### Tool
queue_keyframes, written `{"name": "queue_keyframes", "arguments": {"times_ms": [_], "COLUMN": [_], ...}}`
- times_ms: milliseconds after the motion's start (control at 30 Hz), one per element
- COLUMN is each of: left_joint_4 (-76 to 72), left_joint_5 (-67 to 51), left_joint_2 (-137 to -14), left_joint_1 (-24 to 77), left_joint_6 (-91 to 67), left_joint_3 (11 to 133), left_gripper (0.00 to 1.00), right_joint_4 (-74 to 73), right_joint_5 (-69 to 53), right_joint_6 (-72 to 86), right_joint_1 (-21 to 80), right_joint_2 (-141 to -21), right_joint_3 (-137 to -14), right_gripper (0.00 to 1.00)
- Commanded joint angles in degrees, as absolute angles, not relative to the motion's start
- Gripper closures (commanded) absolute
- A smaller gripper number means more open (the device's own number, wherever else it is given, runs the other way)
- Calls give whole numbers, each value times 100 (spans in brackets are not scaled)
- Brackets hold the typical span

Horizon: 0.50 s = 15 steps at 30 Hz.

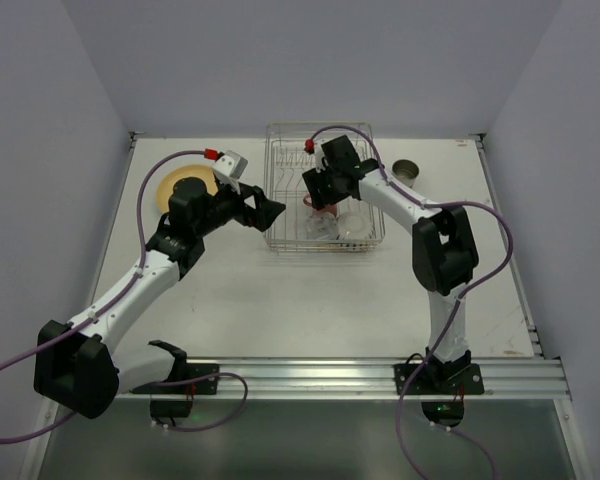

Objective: Unload the mixed dishes from the dish rack

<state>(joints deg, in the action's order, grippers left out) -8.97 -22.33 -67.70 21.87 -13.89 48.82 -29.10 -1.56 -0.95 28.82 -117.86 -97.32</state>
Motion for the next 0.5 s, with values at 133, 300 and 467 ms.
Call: {"name": "queue_keyframes", "arguments": {"times_ms": [133, 300, 467], "left_joint_4": [-1151, -1151, -1151], "left_joint_5": [-2285, -2268, -2276], "left_joint_2": [-6750, -6741, -6733], "left_joint_1": [2162, 2162, 2153], "left_joint_6": [-1371, -1362, -1362], "left_joint_3": [4808, 4808, 4799], "left_gripper": [0, 0, 0], "right_joint_4": [-3296, -3384, -3366], "right_joint_5": [-9, -176, -44], "right_joint_6": [351, 579, 773], "right_joint_1": [2892, 2865, 2804], "right_joint_2": [-11778, -11593, -11330], "right_joint_3": [-10265, -10424, -10512], "right_gripper": [79, 81, 83]}}
